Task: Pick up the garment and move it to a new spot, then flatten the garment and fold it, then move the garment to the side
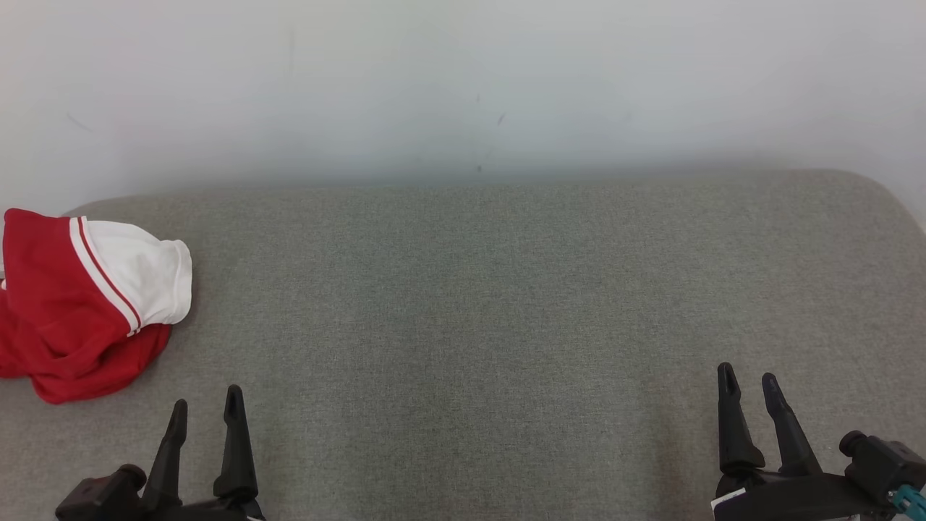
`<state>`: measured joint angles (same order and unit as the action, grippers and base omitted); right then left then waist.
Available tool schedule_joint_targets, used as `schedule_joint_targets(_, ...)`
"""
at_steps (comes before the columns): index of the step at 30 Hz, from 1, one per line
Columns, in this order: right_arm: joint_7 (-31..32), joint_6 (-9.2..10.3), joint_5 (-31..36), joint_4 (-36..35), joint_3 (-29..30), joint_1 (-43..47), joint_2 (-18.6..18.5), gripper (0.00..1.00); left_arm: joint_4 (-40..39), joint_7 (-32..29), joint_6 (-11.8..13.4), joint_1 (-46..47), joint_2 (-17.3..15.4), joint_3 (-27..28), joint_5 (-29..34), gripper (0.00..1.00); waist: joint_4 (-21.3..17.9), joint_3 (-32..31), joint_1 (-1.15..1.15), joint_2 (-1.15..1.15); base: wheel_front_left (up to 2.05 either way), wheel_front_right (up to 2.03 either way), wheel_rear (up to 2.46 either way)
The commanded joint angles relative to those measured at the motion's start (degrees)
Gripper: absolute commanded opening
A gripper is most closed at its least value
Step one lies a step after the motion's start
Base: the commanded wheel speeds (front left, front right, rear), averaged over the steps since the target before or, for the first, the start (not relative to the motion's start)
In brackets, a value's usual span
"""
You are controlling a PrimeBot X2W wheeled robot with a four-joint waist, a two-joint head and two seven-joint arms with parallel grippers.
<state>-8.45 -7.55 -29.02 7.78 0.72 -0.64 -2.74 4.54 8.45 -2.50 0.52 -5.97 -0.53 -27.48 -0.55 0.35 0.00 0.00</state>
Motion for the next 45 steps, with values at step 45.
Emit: schedule_joint_targets(45,-1.71,0.11,19.91,-3.63,-0.27,2.59,-0.20,1.00,-1.83,3.07,1.00,-2.95,-3.69,-1.48,17.63,1.00,-0.27,-0.87,0.00,0.00,0.00,0.00,0.00)
